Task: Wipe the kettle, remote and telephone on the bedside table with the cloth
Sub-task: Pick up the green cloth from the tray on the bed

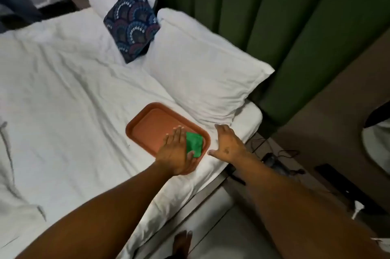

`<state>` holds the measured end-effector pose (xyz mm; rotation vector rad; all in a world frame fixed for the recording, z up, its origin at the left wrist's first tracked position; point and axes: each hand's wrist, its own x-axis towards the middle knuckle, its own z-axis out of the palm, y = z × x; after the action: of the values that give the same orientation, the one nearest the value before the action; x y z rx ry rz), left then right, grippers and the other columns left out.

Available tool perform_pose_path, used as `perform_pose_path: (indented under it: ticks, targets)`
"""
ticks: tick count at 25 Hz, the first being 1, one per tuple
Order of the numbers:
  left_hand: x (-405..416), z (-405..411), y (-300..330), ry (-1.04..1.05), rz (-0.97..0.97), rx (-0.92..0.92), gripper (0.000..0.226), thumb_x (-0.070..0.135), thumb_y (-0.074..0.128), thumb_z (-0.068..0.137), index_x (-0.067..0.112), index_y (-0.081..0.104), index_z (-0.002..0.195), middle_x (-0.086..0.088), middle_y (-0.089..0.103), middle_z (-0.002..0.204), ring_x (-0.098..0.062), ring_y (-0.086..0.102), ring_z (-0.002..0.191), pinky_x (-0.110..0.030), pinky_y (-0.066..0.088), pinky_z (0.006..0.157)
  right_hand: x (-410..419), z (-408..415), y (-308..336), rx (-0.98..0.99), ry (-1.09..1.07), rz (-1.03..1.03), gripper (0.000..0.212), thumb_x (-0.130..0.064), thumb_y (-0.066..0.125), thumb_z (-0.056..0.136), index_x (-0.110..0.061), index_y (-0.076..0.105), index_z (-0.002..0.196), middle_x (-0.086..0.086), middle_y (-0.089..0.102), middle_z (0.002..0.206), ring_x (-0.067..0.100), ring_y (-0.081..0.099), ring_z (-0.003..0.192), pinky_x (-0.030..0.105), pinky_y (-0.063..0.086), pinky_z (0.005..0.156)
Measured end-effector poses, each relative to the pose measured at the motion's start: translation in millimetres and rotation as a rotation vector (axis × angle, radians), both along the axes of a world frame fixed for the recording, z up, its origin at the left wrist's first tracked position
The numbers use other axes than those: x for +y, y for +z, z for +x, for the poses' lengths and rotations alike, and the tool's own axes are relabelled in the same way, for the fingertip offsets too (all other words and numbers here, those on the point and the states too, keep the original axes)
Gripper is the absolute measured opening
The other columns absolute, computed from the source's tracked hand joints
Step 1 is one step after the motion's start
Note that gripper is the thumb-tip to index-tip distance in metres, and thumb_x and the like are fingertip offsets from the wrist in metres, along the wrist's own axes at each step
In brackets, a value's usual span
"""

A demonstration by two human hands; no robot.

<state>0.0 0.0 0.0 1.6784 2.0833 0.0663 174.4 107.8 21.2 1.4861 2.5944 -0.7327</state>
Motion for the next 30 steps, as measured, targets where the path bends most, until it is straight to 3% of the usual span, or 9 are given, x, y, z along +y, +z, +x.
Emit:
perform_pose_path:
  ticks: [3, 6, 8, 11, 15, 19, 24, 26, 30]
  targets:
    - [4, -24, -44, 0.261, -0.069, -0.188, 0.081, 0.045, 0.048, 0.099, -0.004, 0.016, 0.155, -0.024, 0.026, 0.163, -0.038, 0.032, 0.148, -0.042, 0.03, 0.118, -5, -37, -52, 0.117, -0.072, -0.175, 0.081, -0.039, 0.067, 0.065, -0.011, 0.037, 0.135, 0.016, 0.049, 0.124, 0.034, 0.051, 0.115, 0.035, 0.044, 0.095]
    - [26, -46, -88, 0.442, -0.097, -0.358, 0.052, 0.028, 0.061, 0.097, -0.002, 0.049, 0.138, -0.016, 0.063, 0.127, -0.03, 0.058, 0.12, -0.029, 0.042, 0.095, 5, -59, -105, 0.212, -0.237, -0.286, 0.073, -0.031, 0.056, 0.06, -0.005, 0.047, 0.128, 0.019, 0.056, 0.123, 0.034, 0.057, 0.112, 0.031, 0.046, 0.093]
    - [41, -52, -112, 0.585, -0.081, -0.473, 0.047, 0.024, 0.071, 0.09, 0.005, 0.059, 0.131, 0.0, 0.063, 0.106, -0.022, 0.061, 0.106, -0.021, 0.041, 0.088, 21, -69, -125, 0.219, -0.253, -0.285, 0.071, -0.027, 0.055, 0.063, -0.003, 0.046, 0.129, 0.021, 0.053, 0.129, 0.036, 0.053, 0.118, 0.039, 0.045, 0.099]
    - [55, -53, -151, 0.74, -0.112, -0.64, 0.052, 0.027, 0.081, 0.082, 0.011, 0.061, 0.126, -0.004, 0.068, 0.112, -0.025, 0.068, 0.104, -0.033, 0.054, 0.093, 42, -77, -147, 0.143, -0.197, -0.264, 0.059, -0.014, 0.069, 0.071, -0.004, 0.047, 0.125, 0.018, 0.052, 0.127, 0.033, 0.053, 0.116, 0.038, 0.046, 0.097]
    - [69, -47, -172, 0.989, -0.121, -0.835, 0.047, 0.017, 0.084, 0.08, 0.007, 0.058, 0.118, -0.017, 0.069, 0.11, -0.031, 0.075, 0.083, -0.033, 0.062, 0.058, 49, -87, -163, 0.202, -0.344, -0.36, 0.057, -0.007, 0.078, 0.07, 0.0, 0.052, 0.121, 0.011, 0.058, 0.117, 0.024, 0.056, 0.108, 0.029, 0.046, 0.088]
    - [75, -45, -171, 1.129, -0.155, -1.126, 0.022, -0.007, 0.072, 0.082, -0.005, 0.06, 0.101, -0.019, 0.067, 0.088, -0.023, 0.068, 0.058, -0.027, 0.056, 0.045, 55, -79, -171, 0.328, -0.54, -0.565, 0.059, -0.009, 0.078, 0.068, -0.003, 0.055, 0.121, 0.014, 0.062, 0.12, 0.028, 0.061, 0.108, 0.04, 0.052, 0.096]
    - [94, -5, -153, 0.89, -0.394, -1.686, 0.052, -0.012, 0.056, 0.081, -0.016, 0.048, 0.132, -0.033, 0.062, 0.128, -0.039, 0.071, 0.107, -0.04, 0.064, 0.082, 51, 9, -152, 0.848, -0.767, -0.871, 0.039, 0.0, 0.076, 0.071, 0.002, 0.065, 0.109, 0.024, 0.069, 0.111, 0.032, 0.069, 0.097, 0.044, 0.058, 0.085]
    - [109, 40, -143, 0.702, -0.52, -1.654, 0.065, -0.008, 0.063, 0.074, -0.013, 0.047, 0.137, -0.031, 0.058, 0.139, -0.04, 0.06, 0.128, -0.043, 0.054, 0.102, 44, 68, -146, 0.972, -0.851, -0.888, 0.038, -0.002, 0.073, 0.076, -0.001, 0.063, 0.113, 0.02, 0.069, 0.112, 0.031, 0.068, 0.1, 0.041, 0.059, 0.083]
    - [123, 160, -142, 0.456, -0.672, -1.584, 0.057, -0.007, 0.061, 0.076, -0.008, 0.055, 0.133, -0.026, 0.063, 0.134, -0.037, 0.062, 0.125, -0.044, 0.051, 0.107, 10, 195, -134, 1.11, -1.028, -0.856, 0.039, -0.007, 0.067, 0.083, -0.007, 0.06, 0.121, 0.01, 0.068, 0.115, 0.027, 0.065, 0.105, 0.037, 0.057, 0.08]
